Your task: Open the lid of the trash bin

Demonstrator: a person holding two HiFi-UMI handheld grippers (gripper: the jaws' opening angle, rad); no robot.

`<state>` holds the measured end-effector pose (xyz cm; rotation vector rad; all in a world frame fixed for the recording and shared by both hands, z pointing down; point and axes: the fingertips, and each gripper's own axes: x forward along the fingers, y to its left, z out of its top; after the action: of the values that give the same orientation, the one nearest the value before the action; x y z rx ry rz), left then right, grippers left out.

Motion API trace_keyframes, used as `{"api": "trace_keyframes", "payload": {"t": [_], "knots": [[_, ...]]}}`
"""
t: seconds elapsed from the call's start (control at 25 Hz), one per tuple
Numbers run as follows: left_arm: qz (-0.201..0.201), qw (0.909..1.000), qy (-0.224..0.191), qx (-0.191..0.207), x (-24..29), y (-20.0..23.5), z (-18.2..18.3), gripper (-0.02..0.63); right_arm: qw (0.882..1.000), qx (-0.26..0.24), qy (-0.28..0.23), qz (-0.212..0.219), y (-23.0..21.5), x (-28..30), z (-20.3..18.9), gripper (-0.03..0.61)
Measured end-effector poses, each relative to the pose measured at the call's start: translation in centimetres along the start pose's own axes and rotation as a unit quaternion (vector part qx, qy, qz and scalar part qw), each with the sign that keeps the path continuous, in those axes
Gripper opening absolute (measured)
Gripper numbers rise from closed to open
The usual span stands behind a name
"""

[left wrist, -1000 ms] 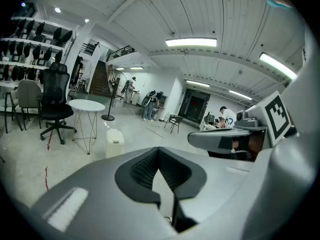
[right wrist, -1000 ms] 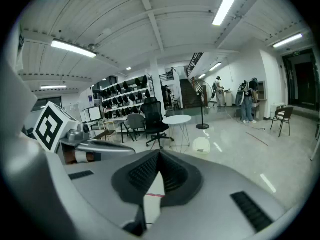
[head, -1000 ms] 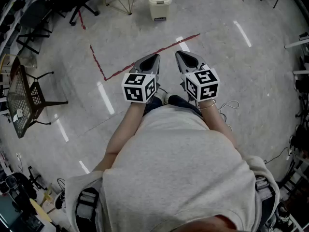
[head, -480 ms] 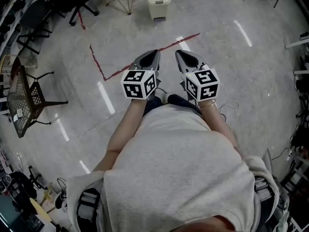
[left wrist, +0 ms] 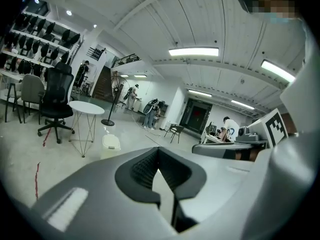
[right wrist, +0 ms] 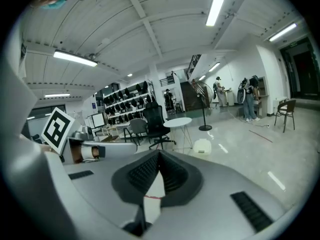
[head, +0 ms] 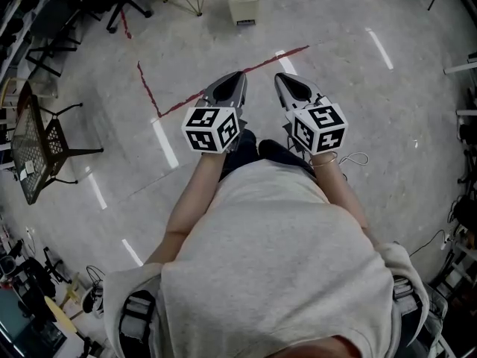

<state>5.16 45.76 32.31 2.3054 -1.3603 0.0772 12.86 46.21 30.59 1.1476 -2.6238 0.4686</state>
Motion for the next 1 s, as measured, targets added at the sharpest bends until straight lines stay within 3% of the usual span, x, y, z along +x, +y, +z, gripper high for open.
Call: {"api": "trace_keyframes", "payload": {"t": [0.32, 0.64, 1.0], "knots": [[0.031, 0.9990, -0.030, 0.009, -0.1, 1.5, 0.7, 0.009, 1.000, 0.021, 0.018, 0.012, -0.9, 0.9, -1.5, 0.007], [0.012, 0.9999, 0.005, -0.003, 5.2, 5.1, 1.2, 0.009, 0.999, 0.033, 0.019, 0.003, -4.2, 6.0, 0.0, 0.008], [-0.011, 0.9990, 0.041, -0.014, 13.4, 13.4, 6.2, 0.009, 0.999, 0.030, 0.013, -0.019, -8.4, 17.5, 5.2, 0.008]]}}
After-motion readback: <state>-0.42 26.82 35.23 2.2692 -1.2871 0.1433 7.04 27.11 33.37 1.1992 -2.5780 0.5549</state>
